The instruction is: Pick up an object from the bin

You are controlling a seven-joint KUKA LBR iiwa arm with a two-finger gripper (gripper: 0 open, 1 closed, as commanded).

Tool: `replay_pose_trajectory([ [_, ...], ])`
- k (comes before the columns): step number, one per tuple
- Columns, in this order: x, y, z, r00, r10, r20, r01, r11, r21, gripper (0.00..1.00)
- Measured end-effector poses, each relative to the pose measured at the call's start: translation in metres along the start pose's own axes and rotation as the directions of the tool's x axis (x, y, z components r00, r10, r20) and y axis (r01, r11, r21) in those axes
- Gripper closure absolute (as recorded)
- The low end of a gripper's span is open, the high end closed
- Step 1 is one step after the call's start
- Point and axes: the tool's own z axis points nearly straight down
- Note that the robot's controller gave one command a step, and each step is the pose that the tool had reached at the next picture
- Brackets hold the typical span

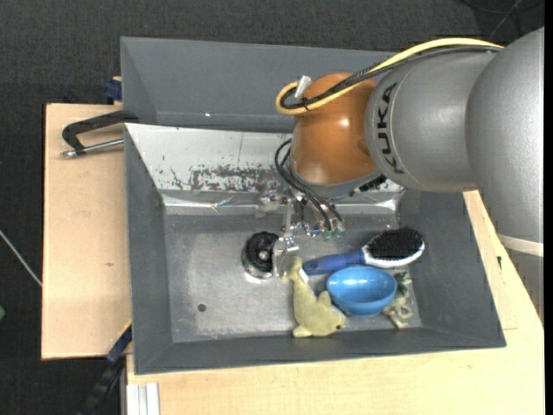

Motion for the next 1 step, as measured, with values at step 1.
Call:
replay_pose_trajectory([
  [1, 0.0026, -0.0104, 0.0273, 0.989, 0.150, 0.004, -0.150, 0.989, -0.002, 0.00],
])
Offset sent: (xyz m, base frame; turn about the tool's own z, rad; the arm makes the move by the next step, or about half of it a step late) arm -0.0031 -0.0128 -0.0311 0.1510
